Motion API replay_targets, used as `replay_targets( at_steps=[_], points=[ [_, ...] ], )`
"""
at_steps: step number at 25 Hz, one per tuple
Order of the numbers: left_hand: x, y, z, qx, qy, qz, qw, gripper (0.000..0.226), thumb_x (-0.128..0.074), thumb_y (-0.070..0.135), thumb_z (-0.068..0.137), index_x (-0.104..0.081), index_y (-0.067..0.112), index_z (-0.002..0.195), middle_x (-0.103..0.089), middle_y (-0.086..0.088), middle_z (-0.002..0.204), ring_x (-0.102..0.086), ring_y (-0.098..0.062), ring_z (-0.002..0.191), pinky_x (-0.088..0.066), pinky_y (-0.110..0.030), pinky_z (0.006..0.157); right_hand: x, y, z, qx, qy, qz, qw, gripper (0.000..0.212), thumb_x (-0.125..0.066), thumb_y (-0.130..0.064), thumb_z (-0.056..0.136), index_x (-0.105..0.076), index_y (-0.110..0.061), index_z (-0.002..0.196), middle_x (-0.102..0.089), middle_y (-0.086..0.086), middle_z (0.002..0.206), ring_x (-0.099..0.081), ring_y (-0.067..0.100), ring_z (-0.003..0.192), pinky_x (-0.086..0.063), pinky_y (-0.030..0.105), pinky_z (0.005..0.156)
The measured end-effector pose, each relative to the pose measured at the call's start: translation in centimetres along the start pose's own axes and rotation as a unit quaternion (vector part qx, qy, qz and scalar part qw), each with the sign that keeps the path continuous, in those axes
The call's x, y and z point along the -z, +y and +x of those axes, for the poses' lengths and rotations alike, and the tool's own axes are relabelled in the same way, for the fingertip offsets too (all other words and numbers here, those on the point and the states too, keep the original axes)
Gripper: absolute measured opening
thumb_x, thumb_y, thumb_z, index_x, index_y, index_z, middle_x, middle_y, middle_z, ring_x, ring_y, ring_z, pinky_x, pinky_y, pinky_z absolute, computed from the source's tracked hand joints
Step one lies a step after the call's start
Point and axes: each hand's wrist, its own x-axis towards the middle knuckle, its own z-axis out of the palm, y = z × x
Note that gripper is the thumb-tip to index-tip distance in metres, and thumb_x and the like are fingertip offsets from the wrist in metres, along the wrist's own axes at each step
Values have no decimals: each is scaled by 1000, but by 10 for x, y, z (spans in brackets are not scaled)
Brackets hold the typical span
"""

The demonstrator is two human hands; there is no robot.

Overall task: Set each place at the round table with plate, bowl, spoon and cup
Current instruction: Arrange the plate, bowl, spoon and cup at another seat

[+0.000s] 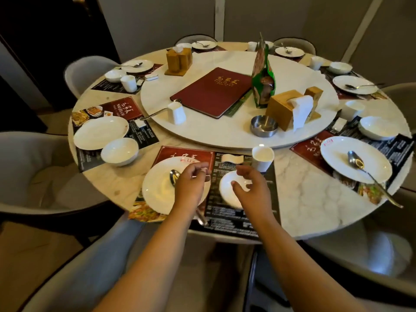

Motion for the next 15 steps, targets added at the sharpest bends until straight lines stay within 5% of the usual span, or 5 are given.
replay_targets(
  at_steps=[4,7,11,15],
  points=[
    [75,-13,-23,5,-1,-20,1000,21,-47,12,97,-63,21,106,-71,-3,98,-68,-15,85,-46,-28,74,-53,-33,-60,-43,-17,52,998,33,-65,-11,88,-58,-28,117,-62,-8,118,-58,5,104,-52,19,87],
    [119,-21,-40,30,22,-54,998,21,-45,11,98,-63,18,107,-70,-7,99,-67,-17,85,-50,-26,69,-84,-51,-87,-62,-46,50,996,35,-65,-13,89,-58,-30,118,-63,-9,118,-58,9,109,-51,29,96],
    [169,-37,-55,29,45,-75,996,19,-47,10,97,-64,17,104,-70,-12,102,-68,-23,90,-56,-33,76,-120,-72,-116,-30,-73,57,995,33,-65,-14,89,-58,-29,117,-65,-6,115,-57,6,107,-49,24,92],
    [218,-50,-69,25,61,-106,992,19,-47,7,97,-62,13,107,-67,-11,94,-64,-19,80,-50,-25,70,-160,-92,-140,-25,-91,85,992,32,-63,-10,90,-59,-19,121,-65,0,116,-59,9,106,-49,18,89]
  ],
)
